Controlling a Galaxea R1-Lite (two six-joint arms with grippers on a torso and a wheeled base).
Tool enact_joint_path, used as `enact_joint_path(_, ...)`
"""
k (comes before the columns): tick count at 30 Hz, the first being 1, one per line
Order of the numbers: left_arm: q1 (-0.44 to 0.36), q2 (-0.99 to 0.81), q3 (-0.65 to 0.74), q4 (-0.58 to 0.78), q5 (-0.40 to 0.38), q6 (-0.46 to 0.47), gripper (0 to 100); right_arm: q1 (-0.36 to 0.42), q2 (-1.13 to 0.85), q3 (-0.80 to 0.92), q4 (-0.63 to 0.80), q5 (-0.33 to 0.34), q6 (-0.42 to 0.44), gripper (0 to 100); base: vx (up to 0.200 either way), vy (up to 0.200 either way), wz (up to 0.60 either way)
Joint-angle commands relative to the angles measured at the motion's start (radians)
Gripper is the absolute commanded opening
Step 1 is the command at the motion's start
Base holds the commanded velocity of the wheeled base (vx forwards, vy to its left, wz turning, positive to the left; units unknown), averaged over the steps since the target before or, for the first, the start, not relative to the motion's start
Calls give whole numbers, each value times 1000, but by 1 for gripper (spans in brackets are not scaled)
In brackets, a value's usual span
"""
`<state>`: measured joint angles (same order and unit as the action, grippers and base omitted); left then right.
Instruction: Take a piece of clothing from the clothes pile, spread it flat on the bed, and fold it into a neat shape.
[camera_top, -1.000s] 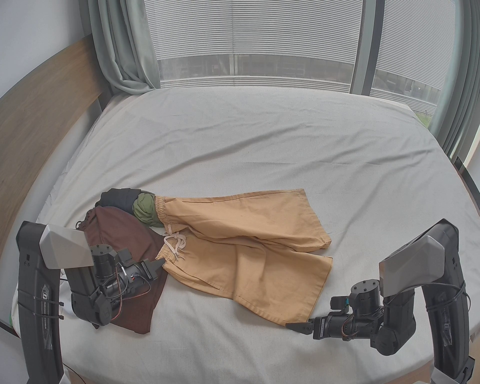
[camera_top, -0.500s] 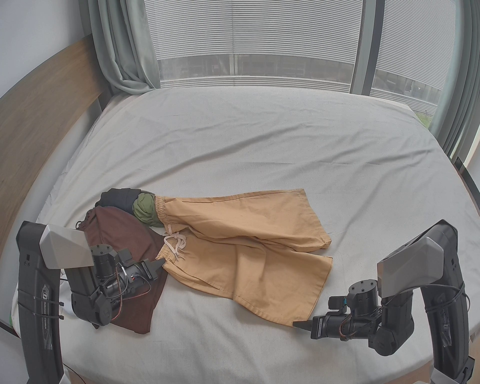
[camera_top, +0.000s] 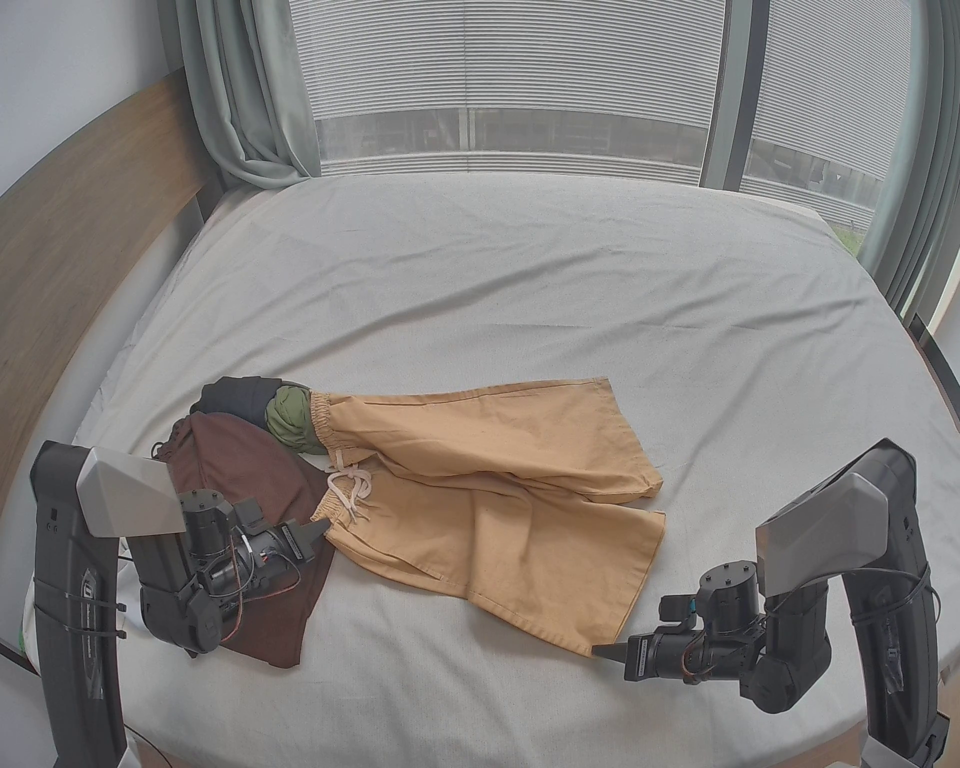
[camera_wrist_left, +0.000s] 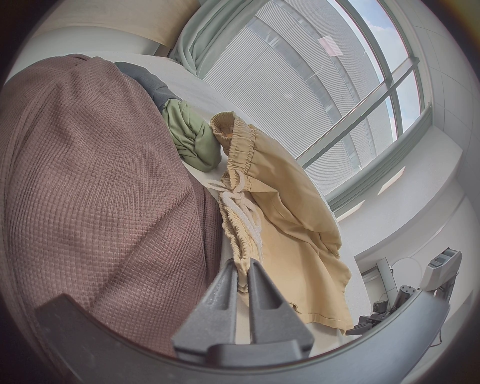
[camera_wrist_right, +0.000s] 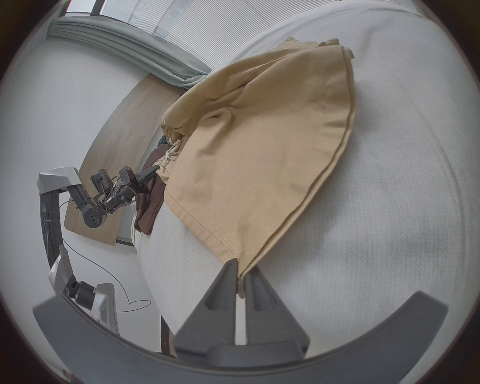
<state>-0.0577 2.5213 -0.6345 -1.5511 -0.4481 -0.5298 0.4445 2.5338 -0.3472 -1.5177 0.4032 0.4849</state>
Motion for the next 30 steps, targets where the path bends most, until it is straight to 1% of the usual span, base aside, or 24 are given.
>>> enact_joint_path(1, 4, -61, 55, -1, -12, -1, 0, -13, -23, 36, -1, 0, -2, 0, 0, 0, 0)
enact_joint_path(6, 10, -145, 141, 0, -72, -1, 0, -30, -66, 103, -13, 0, -5, 0, 0, 0, 0)
enact_joint_path(7, 10, -145, 141, 0, -72, -1, 0, -30, -66, 103, -13, 0, -5, 0, 0, 0, 0)
enact_joint_path(9, 12, -191, 194, 0, -101, -1, 0, -32, -70, 154, -24, 0, -14, 0, 0, 0, 0)
enact_joint_path(17, 25, -279, 366, 0, -104, 14, 0, -46, -145, 240, -24, -1, -34, 0, 0, 0, 0)
enact_joint_path(20, 36, -294, 415, 0, -104, 47, 0, -46, -155, 255, -24, -1, -32, 0, 0, 0, 0)
enact_joint_path(23, 58, -294, 469, 0, -107, 116, 0, -55, -152, 266, -24, -1, -34, 0, 0, 0, 0)
enact_joint_path(25, 61, -289, 492, 0, -113, 142, 0, -59, -145, 267, -24, -1, -39, 0, 0, 0, 0)
enact_joint_path(30, 68, -272, 538, 2, -123, 195, 0, -84, -141, 281, -24, -1, -74, 0, 0, 0, 0)
